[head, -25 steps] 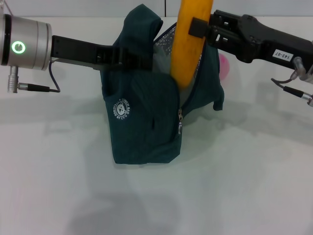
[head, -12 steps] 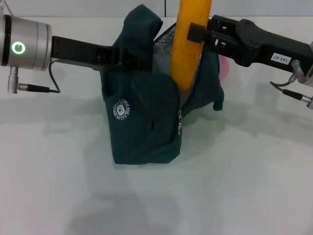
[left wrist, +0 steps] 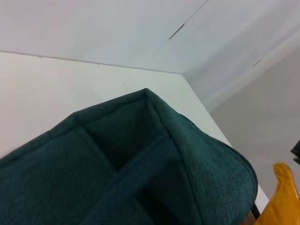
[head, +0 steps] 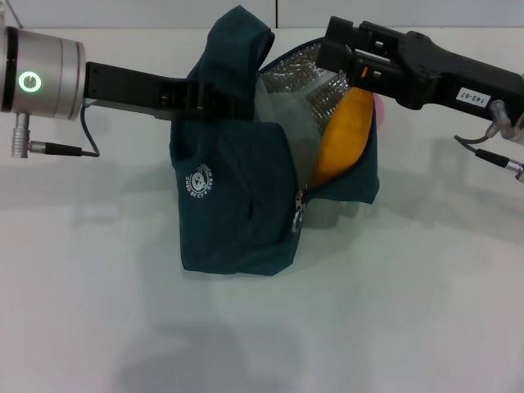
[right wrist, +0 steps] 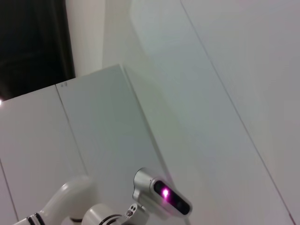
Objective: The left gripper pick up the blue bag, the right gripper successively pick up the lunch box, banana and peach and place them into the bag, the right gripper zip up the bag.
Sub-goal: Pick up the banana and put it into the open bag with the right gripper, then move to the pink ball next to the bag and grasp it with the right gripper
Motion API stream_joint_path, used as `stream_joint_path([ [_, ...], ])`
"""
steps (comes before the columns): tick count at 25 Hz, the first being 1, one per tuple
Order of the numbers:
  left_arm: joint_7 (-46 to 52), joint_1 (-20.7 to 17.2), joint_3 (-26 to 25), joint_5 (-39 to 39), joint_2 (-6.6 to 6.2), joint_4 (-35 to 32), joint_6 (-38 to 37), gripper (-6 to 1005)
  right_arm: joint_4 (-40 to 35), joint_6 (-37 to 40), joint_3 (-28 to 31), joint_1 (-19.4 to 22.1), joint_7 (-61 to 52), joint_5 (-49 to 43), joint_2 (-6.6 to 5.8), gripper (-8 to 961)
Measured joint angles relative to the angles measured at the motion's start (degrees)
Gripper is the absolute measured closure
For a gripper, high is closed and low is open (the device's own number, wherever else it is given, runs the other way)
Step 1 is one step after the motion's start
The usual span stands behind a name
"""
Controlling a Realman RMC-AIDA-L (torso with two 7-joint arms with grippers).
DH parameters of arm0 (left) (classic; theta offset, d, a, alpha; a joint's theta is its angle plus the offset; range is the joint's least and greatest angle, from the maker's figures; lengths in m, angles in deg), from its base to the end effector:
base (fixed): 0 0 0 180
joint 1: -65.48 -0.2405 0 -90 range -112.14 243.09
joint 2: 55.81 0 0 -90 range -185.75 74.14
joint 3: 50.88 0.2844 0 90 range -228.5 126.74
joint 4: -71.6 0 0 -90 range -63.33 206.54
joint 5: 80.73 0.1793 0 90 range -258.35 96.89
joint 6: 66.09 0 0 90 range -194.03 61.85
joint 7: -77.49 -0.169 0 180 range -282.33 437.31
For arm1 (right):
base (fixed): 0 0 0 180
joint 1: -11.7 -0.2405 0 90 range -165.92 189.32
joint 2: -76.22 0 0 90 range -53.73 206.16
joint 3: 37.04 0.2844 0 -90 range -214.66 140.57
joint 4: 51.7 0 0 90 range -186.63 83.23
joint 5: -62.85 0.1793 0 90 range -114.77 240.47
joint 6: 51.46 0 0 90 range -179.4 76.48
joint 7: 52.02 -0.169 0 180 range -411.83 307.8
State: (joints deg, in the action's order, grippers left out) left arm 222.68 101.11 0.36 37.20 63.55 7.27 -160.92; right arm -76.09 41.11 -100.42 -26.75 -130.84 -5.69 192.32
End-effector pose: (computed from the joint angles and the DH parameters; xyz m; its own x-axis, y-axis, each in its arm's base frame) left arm -0.1785 0.3525 -0.0074 0.4650 0.8233 0.3255 0.8445 -0.5228 0.1159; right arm 0.1488 0.3532 -0.0172 0.4736 -0.2686 -0.8388 -0.3539 -0.9301 0.0980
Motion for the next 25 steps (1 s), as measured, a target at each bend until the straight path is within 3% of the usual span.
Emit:
stream_joint_path([
  [12, 0.0, -0.2, 0.0, -0.7, 0.0, 0.0, -0.1, 960, -0.1, -0.7, 0.8, 2.4, -0.1, 4.1, -1.33, 309],
  [19, 0.0, -0.7, 0.0, -0.7, -0.01, 0.1, -0.1, 960, -0.8, -5.9, 1.8, 2.1, -3.3, 1.1, -5.34, 288],
  [25, 0.0, -1.7, -0.1, -0.7, -0.2, 0.1, 0.0, 960, -1.9, -13.9, 2.3, 2.7, -2.8, -2.4, -6.23, 238],
])
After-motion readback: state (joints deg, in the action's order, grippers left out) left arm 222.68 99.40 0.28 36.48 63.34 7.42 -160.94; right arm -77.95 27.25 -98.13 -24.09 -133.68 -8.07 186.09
